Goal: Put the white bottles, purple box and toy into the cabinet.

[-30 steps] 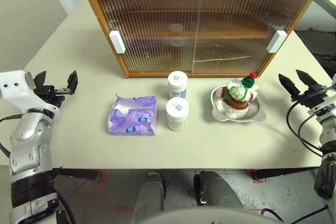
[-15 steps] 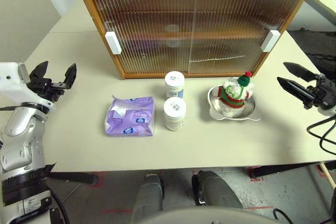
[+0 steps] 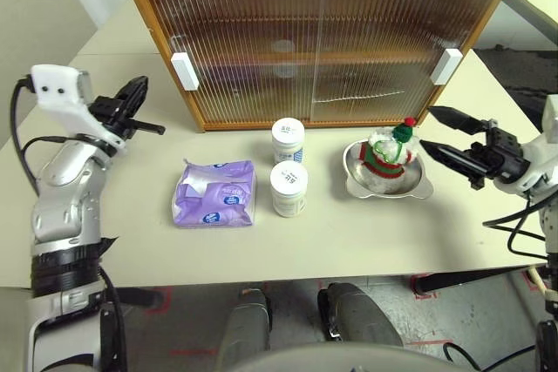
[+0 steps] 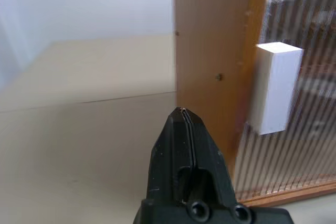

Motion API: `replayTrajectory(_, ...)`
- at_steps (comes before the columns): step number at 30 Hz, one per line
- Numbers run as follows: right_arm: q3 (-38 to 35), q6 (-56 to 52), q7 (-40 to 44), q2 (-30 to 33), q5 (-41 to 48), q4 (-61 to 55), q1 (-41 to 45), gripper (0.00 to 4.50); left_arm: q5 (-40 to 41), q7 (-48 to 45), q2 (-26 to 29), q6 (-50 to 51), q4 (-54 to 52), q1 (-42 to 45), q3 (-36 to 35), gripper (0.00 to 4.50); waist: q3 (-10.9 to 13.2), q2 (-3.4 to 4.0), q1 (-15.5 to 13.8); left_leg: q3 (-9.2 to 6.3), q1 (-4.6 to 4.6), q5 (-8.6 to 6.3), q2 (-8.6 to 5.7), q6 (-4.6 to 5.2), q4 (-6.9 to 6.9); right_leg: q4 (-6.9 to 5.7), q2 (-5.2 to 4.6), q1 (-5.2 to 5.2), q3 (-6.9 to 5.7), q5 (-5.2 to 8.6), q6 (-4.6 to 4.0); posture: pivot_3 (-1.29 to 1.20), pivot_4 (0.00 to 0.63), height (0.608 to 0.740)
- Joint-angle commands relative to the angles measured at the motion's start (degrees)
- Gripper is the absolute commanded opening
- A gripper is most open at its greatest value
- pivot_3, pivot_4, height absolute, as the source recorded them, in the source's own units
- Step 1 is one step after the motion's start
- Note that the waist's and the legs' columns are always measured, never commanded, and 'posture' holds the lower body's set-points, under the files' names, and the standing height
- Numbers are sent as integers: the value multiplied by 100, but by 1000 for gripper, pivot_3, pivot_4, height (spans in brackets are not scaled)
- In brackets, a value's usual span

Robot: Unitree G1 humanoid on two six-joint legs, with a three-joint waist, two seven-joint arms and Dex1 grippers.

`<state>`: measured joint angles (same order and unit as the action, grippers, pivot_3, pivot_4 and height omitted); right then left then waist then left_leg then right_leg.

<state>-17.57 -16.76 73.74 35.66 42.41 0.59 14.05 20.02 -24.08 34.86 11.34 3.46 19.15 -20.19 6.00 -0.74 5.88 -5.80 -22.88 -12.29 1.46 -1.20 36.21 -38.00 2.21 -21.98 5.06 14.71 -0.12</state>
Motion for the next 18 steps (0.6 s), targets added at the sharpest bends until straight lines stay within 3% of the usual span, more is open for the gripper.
replayTrajectory(1,117,23,11,-52,11,-151,-11,4500,-153,-10,-13,-9,254,159,117,18,0,0,16,4,0,-1,-1,3,5,1,3,0,7,-2,8,-224,109,740)
replayTrajectory(9,259,-58,-133,-257,88,-220,213,4500,-183,-82,-228,-55,181,224,335,18,-1,0,73,19,-1,-18,-19,32,59,9,9,9,52,-15,64,-211,99,740)
replayTrajectory(18,377,-110,-167,-283,74,-212,350,4500,-299,-91,-370,-176,290,333,463,18,-2,-1,29,9,-1,-3,-19,52,68,9,2,11,62,-36,58,-208,96,740)
